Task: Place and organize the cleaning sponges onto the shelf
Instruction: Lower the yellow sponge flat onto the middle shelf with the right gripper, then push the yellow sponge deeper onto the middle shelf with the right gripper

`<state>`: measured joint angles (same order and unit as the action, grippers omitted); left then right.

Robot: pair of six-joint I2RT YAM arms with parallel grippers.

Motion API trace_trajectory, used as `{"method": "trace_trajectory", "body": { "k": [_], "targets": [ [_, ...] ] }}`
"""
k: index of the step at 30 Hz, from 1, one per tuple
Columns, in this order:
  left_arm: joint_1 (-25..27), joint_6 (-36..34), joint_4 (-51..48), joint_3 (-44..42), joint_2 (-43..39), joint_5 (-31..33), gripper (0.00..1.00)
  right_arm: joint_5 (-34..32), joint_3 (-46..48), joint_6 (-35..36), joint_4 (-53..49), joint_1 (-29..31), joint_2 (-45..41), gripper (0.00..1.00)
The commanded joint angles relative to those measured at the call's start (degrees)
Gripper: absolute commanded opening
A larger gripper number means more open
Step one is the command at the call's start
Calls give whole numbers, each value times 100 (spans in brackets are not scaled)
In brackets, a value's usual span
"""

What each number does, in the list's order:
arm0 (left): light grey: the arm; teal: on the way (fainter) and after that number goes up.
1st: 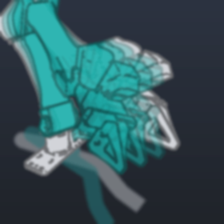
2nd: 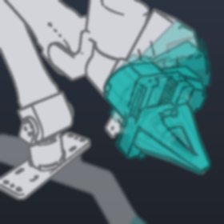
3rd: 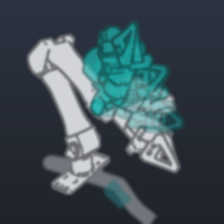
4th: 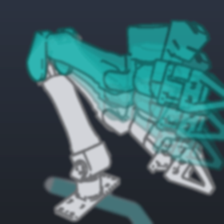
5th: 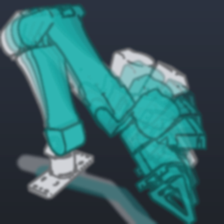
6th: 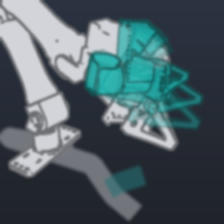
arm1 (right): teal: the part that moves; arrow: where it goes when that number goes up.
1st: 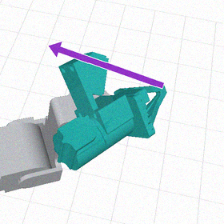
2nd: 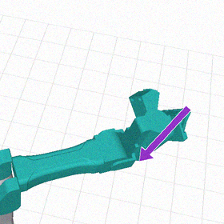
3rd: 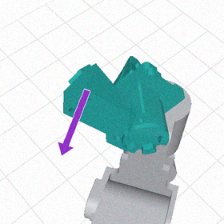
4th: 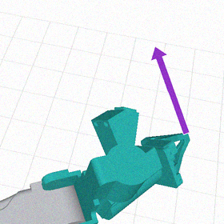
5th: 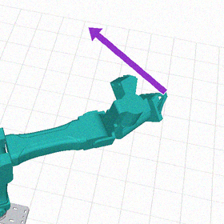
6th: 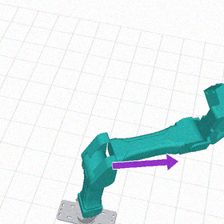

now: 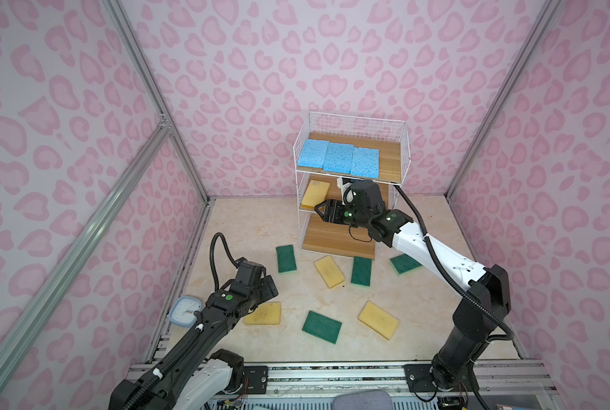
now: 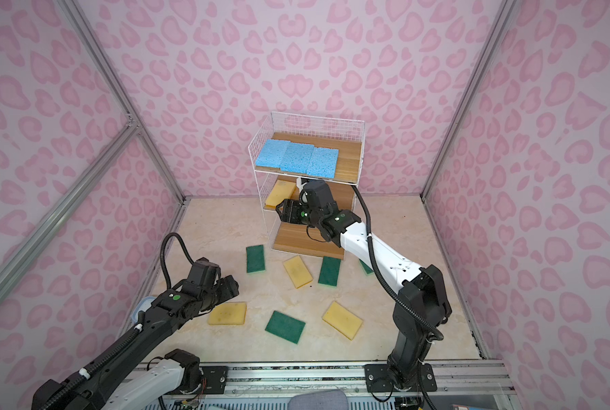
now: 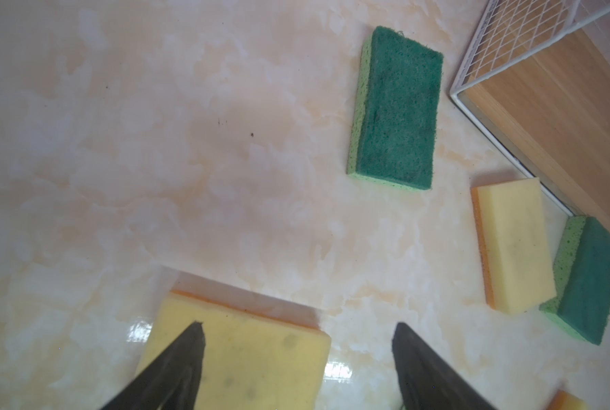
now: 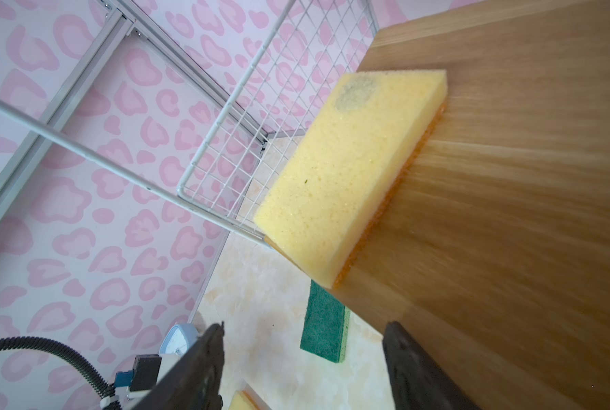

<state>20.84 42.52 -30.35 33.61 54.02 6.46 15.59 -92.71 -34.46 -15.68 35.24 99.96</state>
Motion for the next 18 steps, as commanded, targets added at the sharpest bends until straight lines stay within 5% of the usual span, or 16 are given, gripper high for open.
{"method": "trace_trajectory", "body": {
  "k": [1,18],
  "targets": [
    [-9,156,-85,39,-106,50,84,63,-143,578,256,-9,38,74],
    [-5,43,-60,138,-142,-75,84,456,1091,1919,2173,-44,-391,76]
  ]
}}
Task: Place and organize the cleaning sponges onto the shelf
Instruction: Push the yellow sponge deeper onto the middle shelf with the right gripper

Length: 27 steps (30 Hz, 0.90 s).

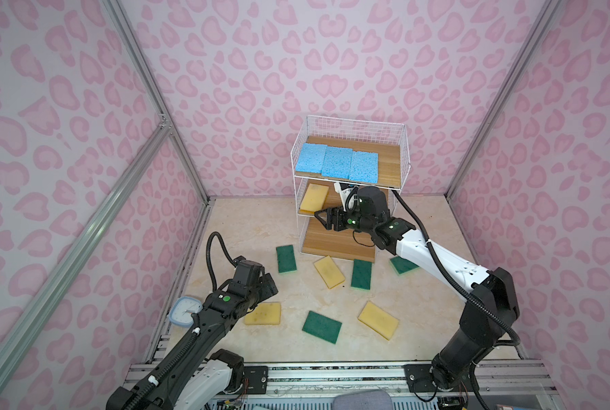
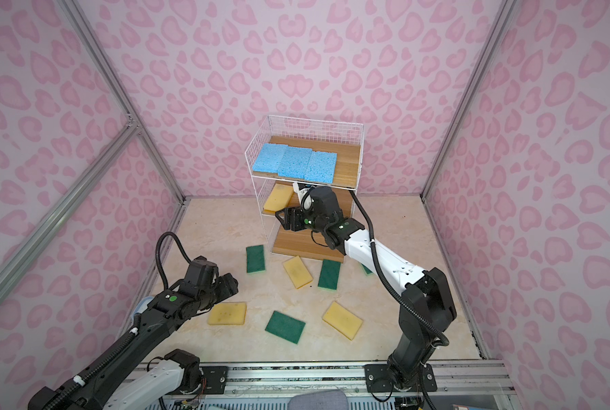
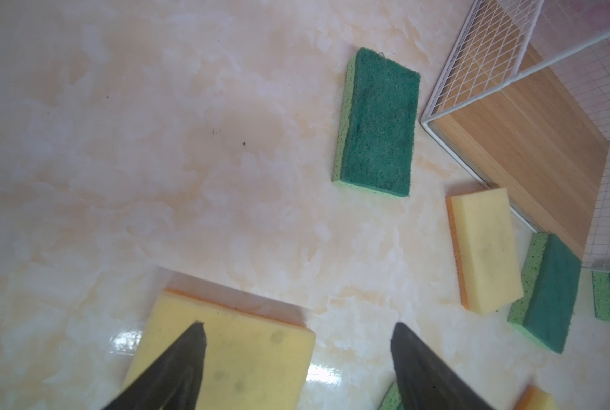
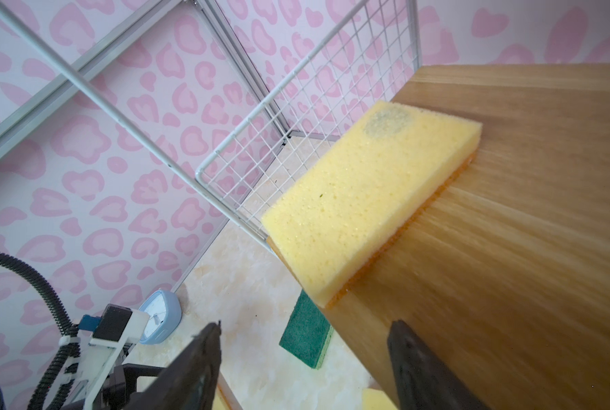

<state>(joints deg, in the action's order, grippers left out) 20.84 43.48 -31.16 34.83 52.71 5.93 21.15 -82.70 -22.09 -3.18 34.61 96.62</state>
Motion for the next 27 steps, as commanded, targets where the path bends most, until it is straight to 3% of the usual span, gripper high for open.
{"method": "trace_trajectory", "body": {
  "k": [1,5,12,25,27],
  "targets": [
    [-7,-58,14,2,-26,-9,83,-73,147,708,1017,29,-81,76],
    [-10,-77,-5,-20,-77,31,83,-13,331,895,1286,63,-145,77],
    [-9,-102,34,-11,-74,-21,84,-224,221,1503,913,64,-23,78],
    [-3,-171,-51,164,-112,-84,83,1087,57,-1922,2142,-752,476,76],
    [-9,-178,-43,176,-100,-84,83,1180,45,-2206,2215,-811,498,69]
  ]
}}
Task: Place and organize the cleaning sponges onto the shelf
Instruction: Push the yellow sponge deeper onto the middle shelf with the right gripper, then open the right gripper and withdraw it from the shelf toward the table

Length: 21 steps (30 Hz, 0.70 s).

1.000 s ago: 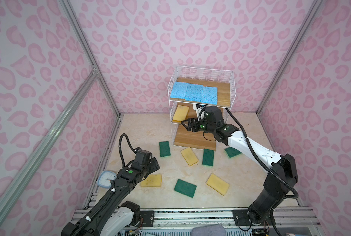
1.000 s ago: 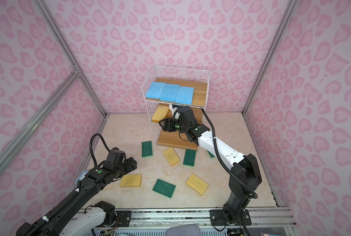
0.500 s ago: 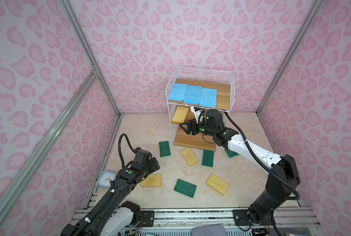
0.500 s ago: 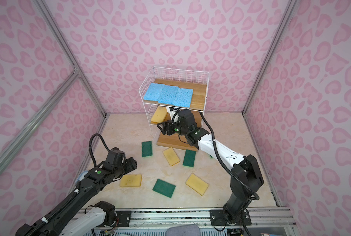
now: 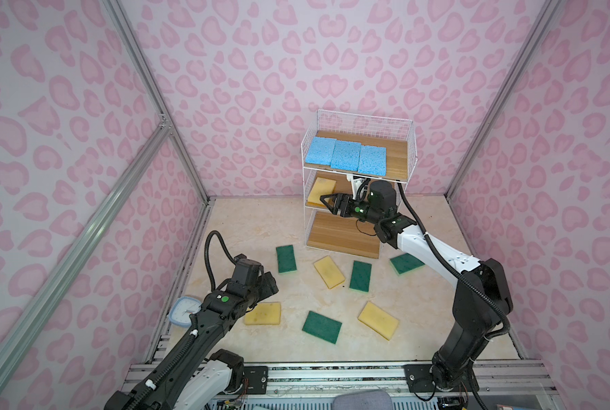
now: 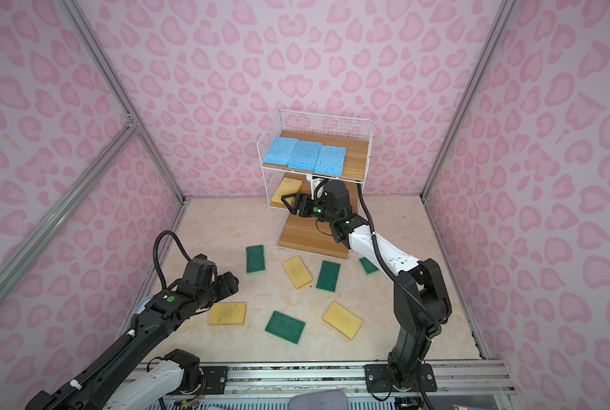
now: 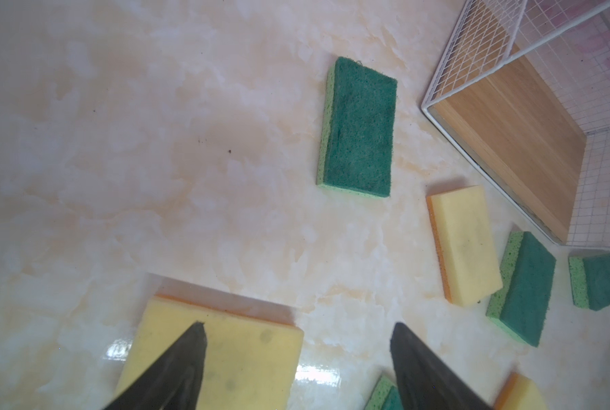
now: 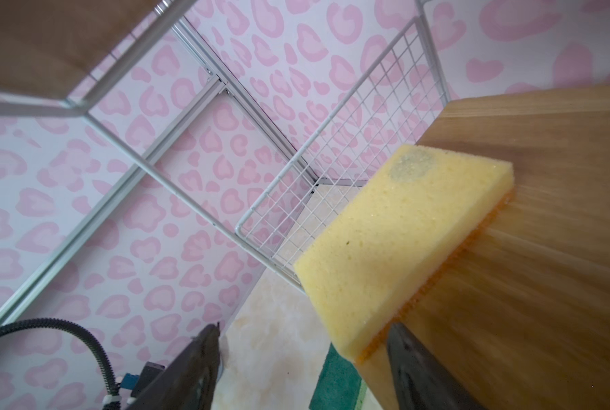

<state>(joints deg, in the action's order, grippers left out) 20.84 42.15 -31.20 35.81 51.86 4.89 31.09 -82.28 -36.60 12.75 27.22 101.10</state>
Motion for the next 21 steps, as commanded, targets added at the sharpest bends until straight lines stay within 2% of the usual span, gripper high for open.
{"method": "trace_trajectory", "body": {
  "k": [1,2,4,7,17,21],
  "targets": [
    [-8,-49,-36,75,-5,21,83,220,1,-860,666,-96,61,59],
    [-7,-49,-34,84,12,21,83,239,-18,-928,668,-111,69,52],
    [-10,-59,-22,91,31,13,83,209,-66,-946,558,-130,94,47],
    [-8,-64,17,85,61,-4,83,145,-67,-1018,528,-169,112,31],
    [-10,-61,26,45,35,-5,83,327,160,-2071,1040,-235,49,33],
    [-10,-60,-4,31,-9,4,83,297,363,-2234,1028,-226,-160,34]
  ]
}}
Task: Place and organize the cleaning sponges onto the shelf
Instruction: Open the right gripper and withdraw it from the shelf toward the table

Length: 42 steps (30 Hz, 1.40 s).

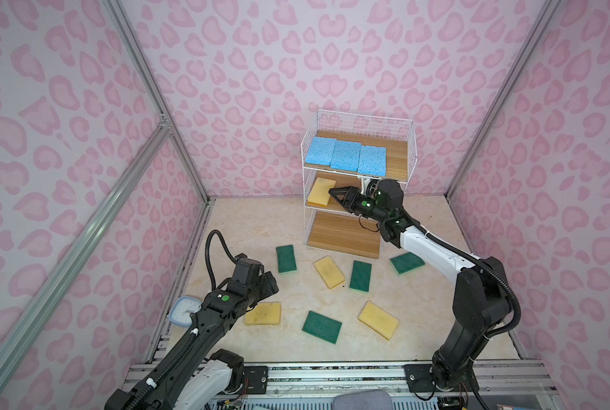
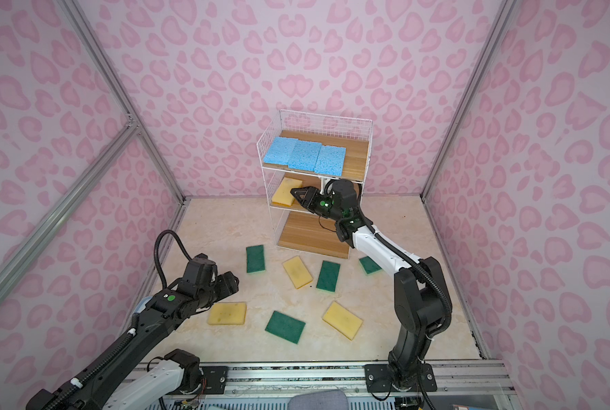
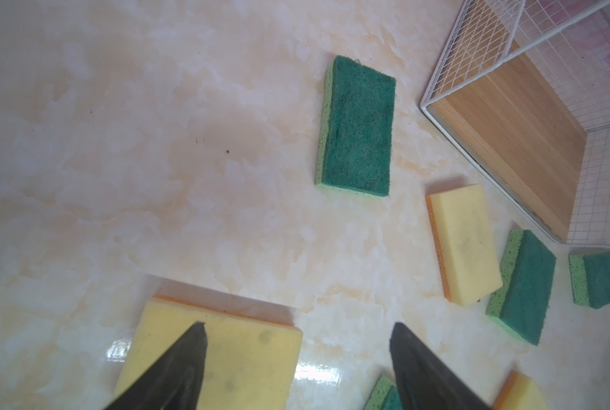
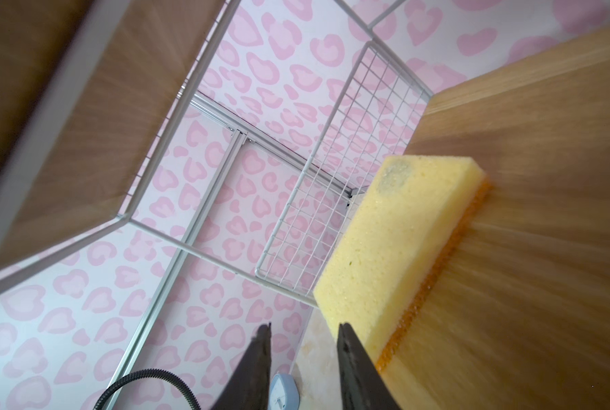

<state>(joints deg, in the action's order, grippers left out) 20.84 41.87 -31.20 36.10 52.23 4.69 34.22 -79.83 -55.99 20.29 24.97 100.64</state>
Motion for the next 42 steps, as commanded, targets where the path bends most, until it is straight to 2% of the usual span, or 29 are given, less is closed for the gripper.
{"method": "trace_trajectory", "body": {
  "k": [1,8,16,24,29,35,42],
  "targets": [
    [-10,-30,-13,-5,-59,22,83,-25,189,-315,268,0,-175,34],
    [-10,-56,-110,-100,-98,-8,83,-102,681,-283,242,6,-546,35],
    [-10,-61,-409,-299,-127,173,83,6,1081,-331,116,209,-884,40],
    [-9,208,-396,-623,-487,138,82,-432,1209,957,-1392,742,-1151,49],
    [-1,301,-223,-849,-488,41,80,-631,1516,1280,-1598,955,-1351,54],
    [89,408,262,-1208,-220,-86,78,-688,1802,1544,-1735,1103,-1683,65],
    [640,642,1201,-1330,520,-98,78,-532,2240,1673,-1780,1108,-1966,70]
  ]
}}
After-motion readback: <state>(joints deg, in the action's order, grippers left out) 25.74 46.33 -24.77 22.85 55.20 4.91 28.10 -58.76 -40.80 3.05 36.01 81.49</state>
